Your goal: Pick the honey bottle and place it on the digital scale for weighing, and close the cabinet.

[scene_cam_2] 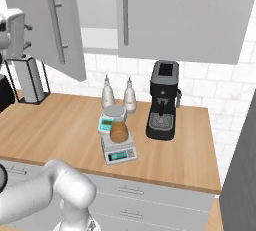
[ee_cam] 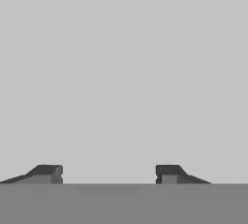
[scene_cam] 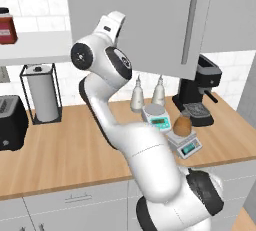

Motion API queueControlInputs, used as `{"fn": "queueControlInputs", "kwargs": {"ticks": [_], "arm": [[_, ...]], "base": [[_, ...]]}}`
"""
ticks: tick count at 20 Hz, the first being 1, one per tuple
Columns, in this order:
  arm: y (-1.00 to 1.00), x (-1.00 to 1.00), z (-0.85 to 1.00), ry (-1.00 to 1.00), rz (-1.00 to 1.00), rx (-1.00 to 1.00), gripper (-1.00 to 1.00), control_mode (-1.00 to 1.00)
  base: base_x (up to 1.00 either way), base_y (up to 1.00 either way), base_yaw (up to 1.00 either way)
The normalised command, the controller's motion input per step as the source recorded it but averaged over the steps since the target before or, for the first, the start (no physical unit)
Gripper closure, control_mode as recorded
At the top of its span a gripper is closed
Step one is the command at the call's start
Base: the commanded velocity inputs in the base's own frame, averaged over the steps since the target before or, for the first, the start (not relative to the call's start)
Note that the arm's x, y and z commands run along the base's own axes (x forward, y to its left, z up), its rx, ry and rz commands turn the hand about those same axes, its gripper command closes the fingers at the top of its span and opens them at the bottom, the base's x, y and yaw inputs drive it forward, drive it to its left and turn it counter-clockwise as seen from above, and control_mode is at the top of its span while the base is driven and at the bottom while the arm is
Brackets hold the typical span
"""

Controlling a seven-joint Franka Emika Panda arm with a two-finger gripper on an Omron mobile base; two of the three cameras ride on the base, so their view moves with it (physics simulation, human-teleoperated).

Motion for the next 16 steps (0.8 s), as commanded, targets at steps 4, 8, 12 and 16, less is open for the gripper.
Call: {"fn": "queueControlInputs", "kwargs": {"ticks": [4,8,12,16], "arm": [[-0.81,0.91,-0.16,0.0,0.21,0.22,-1.0,-1.0],[-0.76,0.87,-0.39,0.0,0.23,0.21,-1.0,-1.0],[-0.63,0.99,-0.27,0.0,0.21,0.2,-1.0,-1.0],[-0.38,1.0,-0.17,0.03,0.16,0.15,-1.0,-1.0]], "base": [[0.0,0.0,0.0],[0.0,0.0,0.0],[0.0,0.0,0.0],[0.0,0.0,0.0]]}}
